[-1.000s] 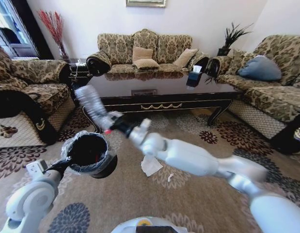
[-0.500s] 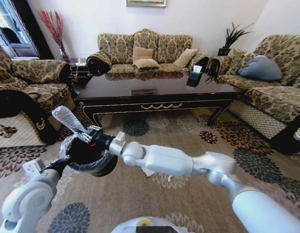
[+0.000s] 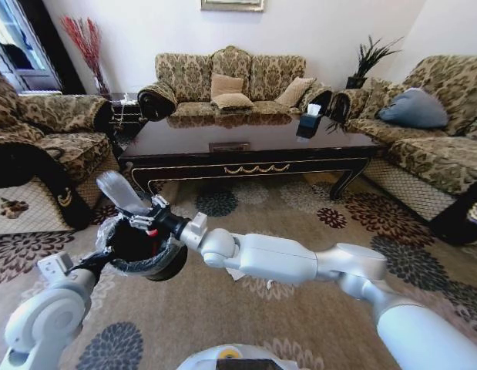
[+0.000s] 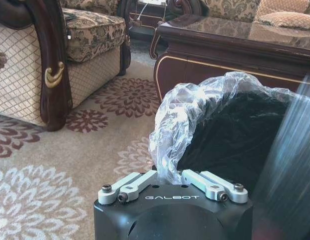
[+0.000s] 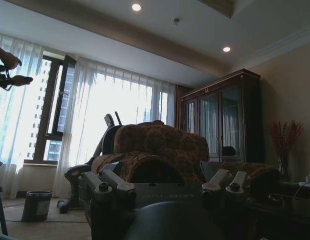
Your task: Move to the front of the table and pick up the trash from the floor, then place it into the trash bin.
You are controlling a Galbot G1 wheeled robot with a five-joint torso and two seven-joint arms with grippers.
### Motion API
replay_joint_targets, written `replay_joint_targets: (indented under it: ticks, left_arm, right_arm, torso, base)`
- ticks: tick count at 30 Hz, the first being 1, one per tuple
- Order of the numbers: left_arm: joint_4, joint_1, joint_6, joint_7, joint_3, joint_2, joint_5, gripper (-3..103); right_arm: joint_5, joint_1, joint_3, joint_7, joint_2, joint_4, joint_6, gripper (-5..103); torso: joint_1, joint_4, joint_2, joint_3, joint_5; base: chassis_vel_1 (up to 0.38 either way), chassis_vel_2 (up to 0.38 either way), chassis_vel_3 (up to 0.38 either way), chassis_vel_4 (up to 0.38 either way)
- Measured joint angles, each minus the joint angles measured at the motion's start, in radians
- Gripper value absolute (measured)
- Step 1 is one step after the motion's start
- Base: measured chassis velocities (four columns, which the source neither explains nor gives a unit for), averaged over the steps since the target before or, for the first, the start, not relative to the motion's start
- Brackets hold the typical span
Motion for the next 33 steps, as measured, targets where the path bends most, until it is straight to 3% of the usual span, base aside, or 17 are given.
replay_joint_targets:
  ticks: [2,5,11,16,19,21,24,25,29,30,33]
  left_arm:
    - [0.003,-0.001,0.0,0.001,0.0,0.0,0.0,3]
    - [0.004,-0.001,0.0,0.002,-0.003,0.001,-0.001,3]
    - [0.01,-0.001,0.0,0.01,-0.041,0.002,-0.015,3]
    - [0.015,0.001,0.0,-0.026,-0.1,0.008,-0.1,3]
    - [0.015,-0.007,0.0,-0.048,-0.126,0.016,-0.144,3]
    - [0.017,-0.013,0.0,-0.056,-0.145,0.022,-0.164,3]
    - [0.031,-0.027,0.0,-0.073,-0.199,0.036,-0.214,3]
    - [0.031,-0.027,0.0,-0.073,-0.199,0.036,-0.214,3]
    - [0.041,-0.04,0.0,-0.113,-0.26,0.05,-0.297,3]
    - [0.041,-0.04,0.0,-0.113,-0.26,0.05,-0.297,3]
    - [0.031,-0.049,0.0,-0.161,-0.287,0.058,-0.365,3]
  right_arm:
    - [-0.005,-0.008,0.006,0.0,-0.009,-0.001,0.001,95]
    - [-0.005,-0.022,0.031,0.026,-0.012,-0.014,-0.011,100]
    - [-0.015,-0.063,0.137,0.079,-0.031,-0.09,-0.072,100]
    - [-0.038,-0.112,0.247,0.098,-0.065,-0.194,-0.088,100]
    - [-0.017,-0.15,0.295,0.154,-0.092,-0.249,-0.135,100]
    - [0.032,-0.178,0.313,0.22,-0.11,-0.271,-0.199,100]
    - [0.242,-0.259,0.356,0.413,-0.091,-0.292,-0.352,100]
    - [0.242,-0.259,0.356,0.413,-0.091,-0.292,-0.352,100]
    - [0.432,-0.341,0.394,0.505,-0.072,-0.312,-0.462,100]
    - [0.432,-0.341,0.394,0.505,-0.072,-0.312,-0.462,100]
    - [0.539,-0.412,0.428,0.659,-0.039,-0.302,-0.546,100]
  torso:
    - [0.0,0.0002,0.0,0.0,0.0]
    - [0.0,0.0002,0.0,0.0,0.0]
    - [0.0,0.0,0.0,0.0,0.0]
    - [0.0,0.0003,0.0,0.0,0.0001]
    - [0.0,0.0,0.0,0.0,0.0001]
    - [0.0,-0.0004,0.0,0.0,0.0]
    - [0.0,-0.0005,0.0,0.0,0.0002]
    - [0.0,-0.0005,0.0,0.0,0.0002]
    - [0.0,0.0009,0.0,0.0,-0.0001]
    - [0.0,0.0009,0.0,0.0,-0.0001]
    - [0.0,0.0,0.0,0.0,0.0]
  base:
    - [0.0,0.0,0.0,0.0]
    - [0.0,0.0,0.0,0.0]
    - [0.0,0.0,0.0,0.0]
    - [0.0,0.0,0.0,0.0]
    - [0.0,0.0,0.0,0.0]
    - [0.0,0.0,0.0,0.0]
    - [0.0,0.0,0.0,0.0]
    - [0.0,0.0,0.0,0.0]
    - [0.0,0.0,0.0,0.0]
    - [0.0,0.0,0.0,0.0]
    - [0.0,0.0,0.0,0.0]
